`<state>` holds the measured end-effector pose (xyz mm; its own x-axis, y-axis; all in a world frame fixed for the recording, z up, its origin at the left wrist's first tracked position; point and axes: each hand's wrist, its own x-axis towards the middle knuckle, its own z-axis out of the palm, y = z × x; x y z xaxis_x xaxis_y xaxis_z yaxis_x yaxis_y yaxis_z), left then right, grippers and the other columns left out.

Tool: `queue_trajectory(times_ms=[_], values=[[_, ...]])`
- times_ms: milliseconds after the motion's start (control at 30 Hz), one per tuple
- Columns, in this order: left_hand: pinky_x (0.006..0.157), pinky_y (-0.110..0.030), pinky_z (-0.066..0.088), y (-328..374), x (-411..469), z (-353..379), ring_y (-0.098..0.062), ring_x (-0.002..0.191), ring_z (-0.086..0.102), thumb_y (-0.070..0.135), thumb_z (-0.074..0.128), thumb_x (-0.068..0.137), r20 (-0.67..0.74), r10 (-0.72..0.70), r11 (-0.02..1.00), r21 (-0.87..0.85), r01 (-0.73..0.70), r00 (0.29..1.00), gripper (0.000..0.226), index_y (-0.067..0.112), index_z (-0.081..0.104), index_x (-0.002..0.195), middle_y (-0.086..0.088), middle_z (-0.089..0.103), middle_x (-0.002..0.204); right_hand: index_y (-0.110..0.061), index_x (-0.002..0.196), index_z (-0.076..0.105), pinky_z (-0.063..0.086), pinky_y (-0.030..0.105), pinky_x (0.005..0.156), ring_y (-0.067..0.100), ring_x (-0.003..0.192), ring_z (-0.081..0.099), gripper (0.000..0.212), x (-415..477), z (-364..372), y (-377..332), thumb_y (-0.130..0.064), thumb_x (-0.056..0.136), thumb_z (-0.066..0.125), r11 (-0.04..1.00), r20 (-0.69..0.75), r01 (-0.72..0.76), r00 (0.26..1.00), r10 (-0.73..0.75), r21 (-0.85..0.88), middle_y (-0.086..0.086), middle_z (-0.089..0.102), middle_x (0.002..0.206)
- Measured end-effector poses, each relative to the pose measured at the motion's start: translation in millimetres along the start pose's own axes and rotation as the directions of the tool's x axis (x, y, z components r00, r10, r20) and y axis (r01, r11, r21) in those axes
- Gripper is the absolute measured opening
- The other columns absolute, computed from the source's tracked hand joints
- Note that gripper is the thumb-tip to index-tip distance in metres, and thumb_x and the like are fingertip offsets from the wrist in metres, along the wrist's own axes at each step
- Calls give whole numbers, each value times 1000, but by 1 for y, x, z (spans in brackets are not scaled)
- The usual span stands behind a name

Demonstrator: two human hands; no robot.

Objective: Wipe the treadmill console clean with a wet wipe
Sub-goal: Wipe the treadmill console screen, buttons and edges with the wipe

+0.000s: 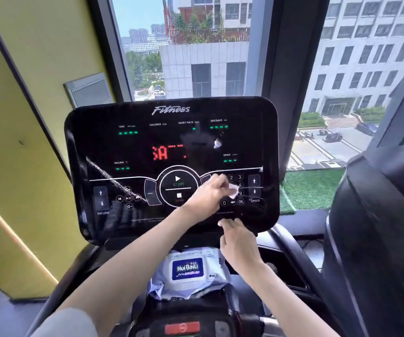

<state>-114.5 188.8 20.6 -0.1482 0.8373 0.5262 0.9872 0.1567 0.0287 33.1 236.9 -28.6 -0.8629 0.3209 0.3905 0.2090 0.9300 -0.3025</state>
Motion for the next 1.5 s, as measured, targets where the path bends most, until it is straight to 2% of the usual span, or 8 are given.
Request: queue_trajectory(times_ms=[167, 300, 533, 867, 1067, 1167, 1300, 1500], values=[[63, -21, 41, -23, -54, -11, -18, 85, 42, -14, 64, 55, 199, 261, 951, 114, -287, 945, 58, 14, 67, 106, -6, 51, 94, -11, 85, 66, 49, 25, 49, 19, 73, 61, 34, -2, 7, 1, -3, 53, 75, 998, -101, 35, 994, -39, -49, -4, 63, 71], [75, -39, 51, -76, -84, -61, -13, 91, 47, -6, 56, 77, -162, -128, 974, 168, 155, 978, 48, 17, 58, 119, -1, 52, 102, -10, 82, 65, 49, 27, 46, 20, 71, 59, 33, -2, 12, -3, -1, 52, 75, 997, -109, 9, 994, -17, -73, -3, 61, 68], [90, -31, 41, -106, -82, -147, -10, 71, 38, 29, 53, 91, -726, -687, 509, -465, 724, 17, 28, 2, 56, 99, -7, 36, 89, -7, 77, 65, 50, 30, 43, 23, 62, 59, 32, 11, 11, -26, 3, 48, 77, 993, -155, -39, 988, 22, -110, 3, 59, 62], [75, -13, 32, -108, -83, -131, -17, 85, 41, 13, 41, 98, -495, -862, 458, -675, 579, 105, 26, 4, 54, 120, 3, 37, 95, -16, 93, 68, 57, 31, 65, 19, 71, 62, 42, 25, 27, -81, -2, 54, 76, 993, -128, 87, 987, -96, -75, -5, 63, 71], [82, -11, 38, -82, -72, -106, -18, 88, 48, -9, 52, 86, -365, -454, 883, -306, 356, 813, 35, 9, 66, 113, -11, 50, 97, -11, 89, 67, 57, 34, 64, 23, 75, 64, 33, 33, 37, -100, 1, 60, 73, 999, -116, 4, 993, -10, -53, -1, 66, 75], [80, -10, 37, -85, -99, -118, -13, 83, 47, -9, 55, 87, -525, -502, 862, -365, 351, 687, 41, 16, 65, 118, -1, 45, 93, -11, 89, 67, 58, 35, 64, 24, 76, 64, 33, 36, 40, -111, 2, 59, 74, 999, -131, -1, 991, -4, -42, 0, 68, 78], [88, -5, 36, -125, -123, -147, -16, 86, 47, 6, 48, 95, -536, -802, 585, -613, 531, 264, 31, 16, 62, 122, 1, 39, 95, -12, 89, 68, 57, 32, 64, 22, 77, 65, 34, 36, 37, -119, 0, 58, 76, 1000, -149, 2, 989, -7, -31, -1, 68, 80], [77, -16, 44, -110, -87, -123, -13, 78, 49, 12, 44, 97, -496, -852, 499, -668, 552, 170, 27, 20, 57, 120, 0, 40, 96, -11, 93, 66, 56, 35, 66, 21, 84, 62, 29, 40, 22, -97, 0, 67, 69, 1000, -144, 9, 989, -12, -20, 0, 67, 85]])
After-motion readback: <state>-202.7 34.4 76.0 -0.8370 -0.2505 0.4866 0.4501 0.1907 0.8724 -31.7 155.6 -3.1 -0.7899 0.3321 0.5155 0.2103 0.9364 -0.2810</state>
